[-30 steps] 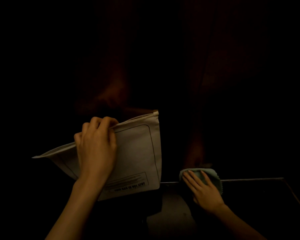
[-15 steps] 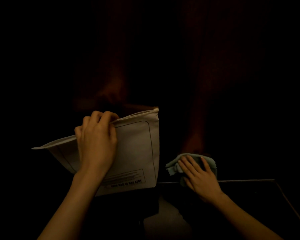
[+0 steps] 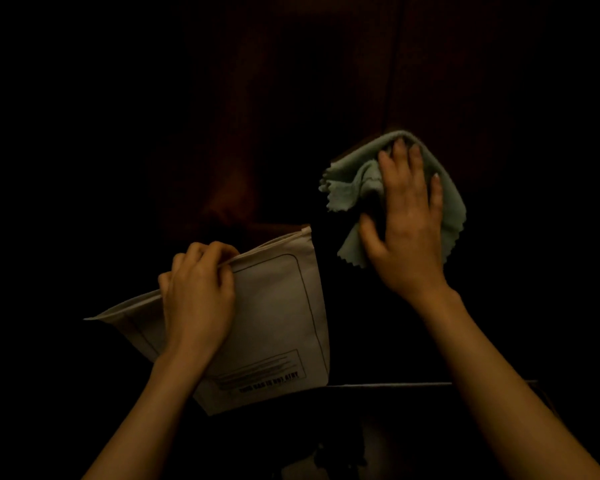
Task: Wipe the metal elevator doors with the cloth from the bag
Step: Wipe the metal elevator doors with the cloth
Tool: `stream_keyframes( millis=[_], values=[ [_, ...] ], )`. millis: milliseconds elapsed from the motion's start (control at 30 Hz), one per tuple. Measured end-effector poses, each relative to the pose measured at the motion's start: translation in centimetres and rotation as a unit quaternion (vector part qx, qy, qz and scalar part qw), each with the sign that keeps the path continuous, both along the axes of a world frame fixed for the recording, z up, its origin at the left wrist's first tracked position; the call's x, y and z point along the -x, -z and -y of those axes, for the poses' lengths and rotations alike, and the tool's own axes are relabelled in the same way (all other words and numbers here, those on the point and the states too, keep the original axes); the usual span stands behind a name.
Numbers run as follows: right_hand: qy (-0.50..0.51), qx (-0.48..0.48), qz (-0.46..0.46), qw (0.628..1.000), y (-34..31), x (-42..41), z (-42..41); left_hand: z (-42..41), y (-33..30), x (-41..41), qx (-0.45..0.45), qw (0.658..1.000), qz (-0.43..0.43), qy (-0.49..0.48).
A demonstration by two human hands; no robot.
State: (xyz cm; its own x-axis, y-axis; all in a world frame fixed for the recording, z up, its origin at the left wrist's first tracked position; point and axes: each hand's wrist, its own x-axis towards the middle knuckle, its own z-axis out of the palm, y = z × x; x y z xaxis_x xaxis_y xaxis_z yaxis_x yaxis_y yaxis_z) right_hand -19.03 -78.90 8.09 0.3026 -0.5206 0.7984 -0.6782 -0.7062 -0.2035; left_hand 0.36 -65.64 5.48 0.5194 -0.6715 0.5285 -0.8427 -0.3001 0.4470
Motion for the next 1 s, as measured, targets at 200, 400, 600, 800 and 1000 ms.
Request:
stream_keyframes(
  millis=[200,400,600,800,1000],
  values=[
    [-0.005,0.022,0.001,1.000,2.9,-0.3,1.0,0.0,-0.1,-0.7,0.003,1.000,-0.015,-0.008],
    [-0.016,-0.001,-0.107,0.994,12.3,1.5,1.6,0.4,-0.5,-0.5,0.014,0.999,-0.042,-0.010],
    [0.004,-0.062,-0.301,0.952,19.2,4.1,0.6,0.8,0.0,0.1,0.002,1.000,-0.028,-0.010],
    [-0.007,-0.118,-0.395,0.911,22.5,5.7,-0.6,1.1,0.3,-0.1,-0.008,1.000,0.000,-0.016],
    [-0.007,-0.132,-0.412,0.902,24.7,6.0,-1.1,1.2,0.8,-0.4,-0.009,1.000,-0.014,-0.015]
  ],
)
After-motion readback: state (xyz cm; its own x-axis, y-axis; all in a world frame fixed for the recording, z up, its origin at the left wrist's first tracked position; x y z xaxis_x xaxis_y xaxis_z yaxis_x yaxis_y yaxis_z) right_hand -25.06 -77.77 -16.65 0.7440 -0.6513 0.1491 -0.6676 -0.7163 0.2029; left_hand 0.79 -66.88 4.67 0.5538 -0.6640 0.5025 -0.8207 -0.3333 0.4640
